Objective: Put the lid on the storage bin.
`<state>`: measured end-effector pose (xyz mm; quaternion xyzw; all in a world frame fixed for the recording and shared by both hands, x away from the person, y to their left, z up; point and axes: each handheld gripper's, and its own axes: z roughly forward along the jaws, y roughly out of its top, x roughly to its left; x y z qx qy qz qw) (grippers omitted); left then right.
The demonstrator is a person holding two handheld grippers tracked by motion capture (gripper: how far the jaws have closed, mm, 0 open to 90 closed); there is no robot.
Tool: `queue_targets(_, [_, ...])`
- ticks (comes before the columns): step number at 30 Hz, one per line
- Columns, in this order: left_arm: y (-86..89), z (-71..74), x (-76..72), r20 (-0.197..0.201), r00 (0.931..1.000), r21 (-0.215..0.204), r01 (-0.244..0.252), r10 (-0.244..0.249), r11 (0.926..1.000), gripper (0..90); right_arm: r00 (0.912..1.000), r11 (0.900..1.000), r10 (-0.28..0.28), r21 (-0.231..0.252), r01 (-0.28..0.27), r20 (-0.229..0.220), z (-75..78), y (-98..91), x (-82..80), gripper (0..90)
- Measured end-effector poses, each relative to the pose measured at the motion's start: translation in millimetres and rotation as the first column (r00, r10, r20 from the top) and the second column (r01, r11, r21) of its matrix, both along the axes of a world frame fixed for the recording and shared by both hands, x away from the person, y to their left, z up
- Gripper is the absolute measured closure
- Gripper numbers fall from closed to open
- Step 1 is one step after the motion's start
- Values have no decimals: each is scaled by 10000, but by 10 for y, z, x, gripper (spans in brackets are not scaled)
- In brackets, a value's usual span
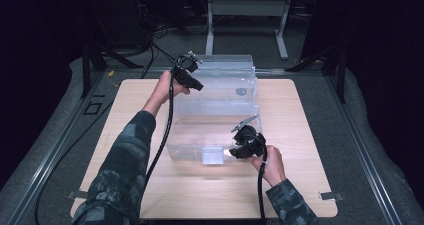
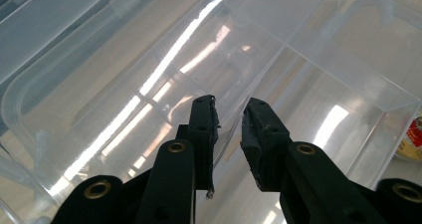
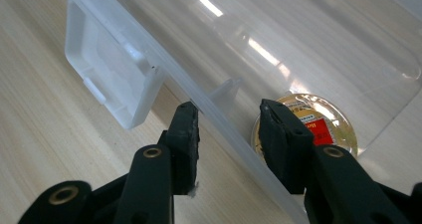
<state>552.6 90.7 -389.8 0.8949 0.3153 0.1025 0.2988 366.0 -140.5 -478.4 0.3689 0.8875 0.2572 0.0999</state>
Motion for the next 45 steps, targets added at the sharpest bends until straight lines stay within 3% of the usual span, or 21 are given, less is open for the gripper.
queue_targets(16, [-2, 117, -131, 26, 9998, 232, 208, -208, 9995, 763, 9998, 9997, -168, -149, 170, 139, -2, 31, -5, 577])
queue_targets(23, [26, 175, -211, -23, 9992, 106, 406, -406, 9991, 769, 9994, 9992, -274, -293, 280, 188, 0, 39, 3, 566])
queue_targets(27, [29, 196, -267, 129, 9985, 247, 535, -539, 9983, 772, 9993, 9993, -265, -256, 272, 249, -6, 41, -1, 563])
queue_targets(45, [40, 248, -406, 395, 9967, -73, 707, -704, 9975, 775, 9967, 9971, -695, -273, 707, 416, -12, 74, 94, 539])
